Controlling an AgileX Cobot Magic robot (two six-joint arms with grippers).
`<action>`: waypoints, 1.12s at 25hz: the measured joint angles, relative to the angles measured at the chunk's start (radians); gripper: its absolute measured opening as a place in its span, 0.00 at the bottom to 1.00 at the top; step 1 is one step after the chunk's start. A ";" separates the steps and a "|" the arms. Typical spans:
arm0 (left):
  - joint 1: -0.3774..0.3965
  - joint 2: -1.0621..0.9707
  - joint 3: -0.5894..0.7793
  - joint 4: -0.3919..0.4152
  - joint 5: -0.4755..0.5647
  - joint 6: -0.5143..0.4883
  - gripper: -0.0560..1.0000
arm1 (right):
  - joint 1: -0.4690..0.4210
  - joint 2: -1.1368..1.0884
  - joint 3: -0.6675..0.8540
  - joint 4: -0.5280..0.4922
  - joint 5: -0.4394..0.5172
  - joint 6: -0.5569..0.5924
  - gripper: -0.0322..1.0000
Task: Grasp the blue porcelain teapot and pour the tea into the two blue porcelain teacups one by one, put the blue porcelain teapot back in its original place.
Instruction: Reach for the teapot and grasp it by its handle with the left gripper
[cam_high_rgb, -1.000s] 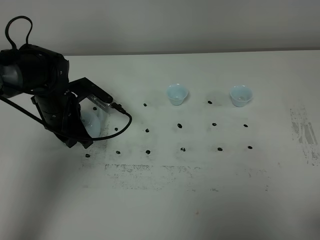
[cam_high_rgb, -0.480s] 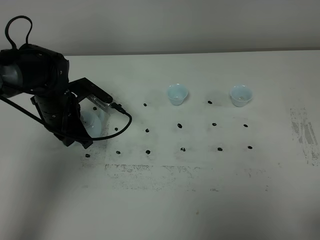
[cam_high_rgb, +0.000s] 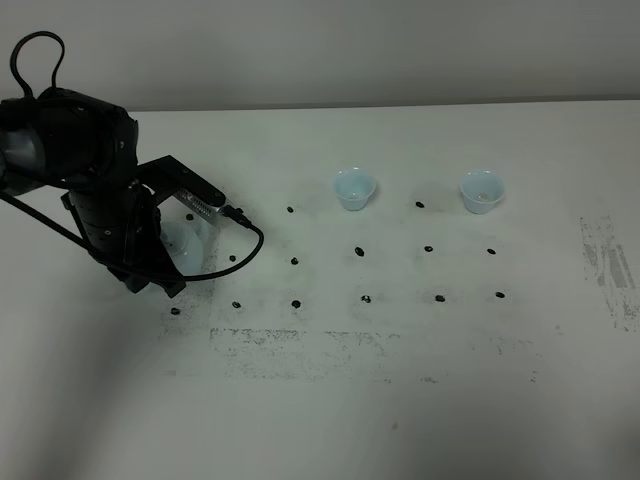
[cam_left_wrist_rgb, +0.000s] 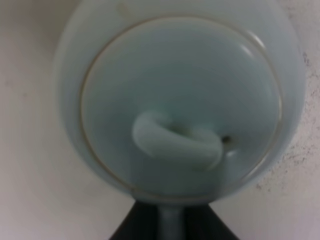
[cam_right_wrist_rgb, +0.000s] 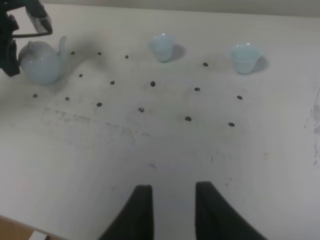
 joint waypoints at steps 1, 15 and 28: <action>0.000 0.000 0.000 0.000 0.000 0.000 0.14 | 0.000 0.000 0.000 0.000 0.000 0.000 0.26; -0.009 -0.012 0.000 -0.025 -0.008 0.004 0.14 | 0.000 0.000 0.000 0.000 0.000 0.000 0.26; -0.010 -0.069 -0.006 -0.052 0.009 0.027 0.14 | 0.000 0.000 0.000 0.000 0.000 0.000 0.26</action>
